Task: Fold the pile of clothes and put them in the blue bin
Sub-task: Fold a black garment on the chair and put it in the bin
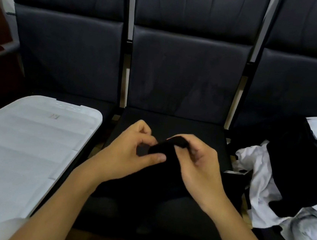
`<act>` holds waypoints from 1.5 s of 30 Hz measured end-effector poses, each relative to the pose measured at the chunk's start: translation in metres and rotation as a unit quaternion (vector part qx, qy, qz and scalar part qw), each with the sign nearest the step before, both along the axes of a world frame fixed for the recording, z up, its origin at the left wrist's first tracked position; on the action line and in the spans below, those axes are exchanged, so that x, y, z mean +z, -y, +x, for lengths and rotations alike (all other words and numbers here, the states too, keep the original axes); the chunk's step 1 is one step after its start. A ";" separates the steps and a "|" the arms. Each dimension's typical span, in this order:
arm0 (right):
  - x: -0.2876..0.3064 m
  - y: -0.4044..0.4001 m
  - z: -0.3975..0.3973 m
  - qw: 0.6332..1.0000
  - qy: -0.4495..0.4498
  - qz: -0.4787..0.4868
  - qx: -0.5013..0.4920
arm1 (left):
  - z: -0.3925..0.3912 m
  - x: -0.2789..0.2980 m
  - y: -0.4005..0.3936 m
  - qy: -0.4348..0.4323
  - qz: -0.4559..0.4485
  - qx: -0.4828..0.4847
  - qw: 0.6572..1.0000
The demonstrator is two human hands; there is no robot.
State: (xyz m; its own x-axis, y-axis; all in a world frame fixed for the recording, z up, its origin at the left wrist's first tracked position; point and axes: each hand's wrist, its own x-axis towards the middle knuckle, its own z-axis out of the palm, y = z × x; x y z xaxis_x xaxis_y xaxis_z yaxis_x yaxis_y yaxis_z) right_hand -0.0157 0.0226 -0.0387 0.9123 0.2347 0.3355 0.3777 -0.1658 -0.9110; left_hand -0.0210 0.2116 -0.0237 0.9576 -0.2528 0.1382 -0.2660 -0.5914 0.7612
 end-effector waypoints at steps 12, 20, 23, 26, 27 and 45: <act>0.057 0.060 0.011 0.962 -0.092 0.251 -0.061 | -0.016 0.040 -0.020 -0.127 -0.111 -0.069 0.983; 0.028 0.101 0.038 0.954 -0.096 0.170 -0.226 | 0.003 0.017 -0.078 -0.068 0.243 0.193 0.948; 0.029 0.108 0.035 0.972 -0.163 0.097 -0.140 | -0.005 0.019 -0.102 -0.252 0.197 0.104 0.942; 0.036 0.118 0.019 0.925 -0.363 -0.073 0.088 | -0.018 0.023 -0.116 -0.422 0.199 0.041 0.883; 0.036 0.122 0.017 0.892 -0.408 -0.130 0.143 | -0.020 0.020 -0.120 -0.439 0.227 0.043 0.868; 0.055 0.089 0.053 0.959 0.156 0.041 -0.233 | -0.010 0.014 -0.118 0.379 0.133 0.349 0.846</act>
